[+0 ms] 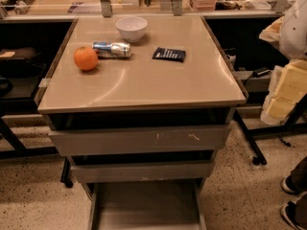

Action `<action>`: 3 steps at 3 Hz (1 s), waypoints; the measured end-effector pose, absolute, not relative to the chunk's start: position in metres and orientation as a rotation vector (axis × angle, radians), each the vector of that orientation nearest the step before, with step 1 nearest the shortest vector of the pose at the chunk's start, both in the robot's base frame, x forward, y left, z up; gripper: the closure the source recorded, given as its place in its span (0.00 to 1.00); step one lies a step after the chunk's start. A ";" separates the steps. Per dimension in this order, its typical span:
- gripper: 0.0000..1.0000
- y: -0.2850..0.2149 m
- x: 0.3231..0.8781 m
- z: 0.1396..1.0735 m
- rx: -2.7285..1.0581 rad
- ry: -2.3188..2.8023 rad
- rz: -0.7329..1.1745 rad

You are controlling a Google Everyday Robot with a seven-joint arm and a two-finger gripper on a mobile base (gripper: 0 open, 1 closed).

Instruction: Place rxbar blueberry into bottom drawer

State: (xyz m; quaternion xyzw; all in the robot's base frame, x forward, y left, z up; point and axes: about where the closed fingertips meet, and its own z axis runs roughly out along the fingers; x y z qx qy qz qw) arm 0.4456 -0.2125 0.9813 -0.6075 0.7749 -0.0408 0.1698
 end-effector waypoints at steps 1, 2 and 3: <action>0.00 -0.192 0.484 0.985 -1.760 2.085 -0.137; 0.00 -0.173 0.523 0.985 -1.780 1.968 -0.125; 0.00 -0.163 0.575 0.982 -1.742 1.879 -0.078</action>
Offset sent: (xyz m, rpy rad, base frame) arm 0.1278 0.0628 0.0011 0.1163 -0.2097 0.2285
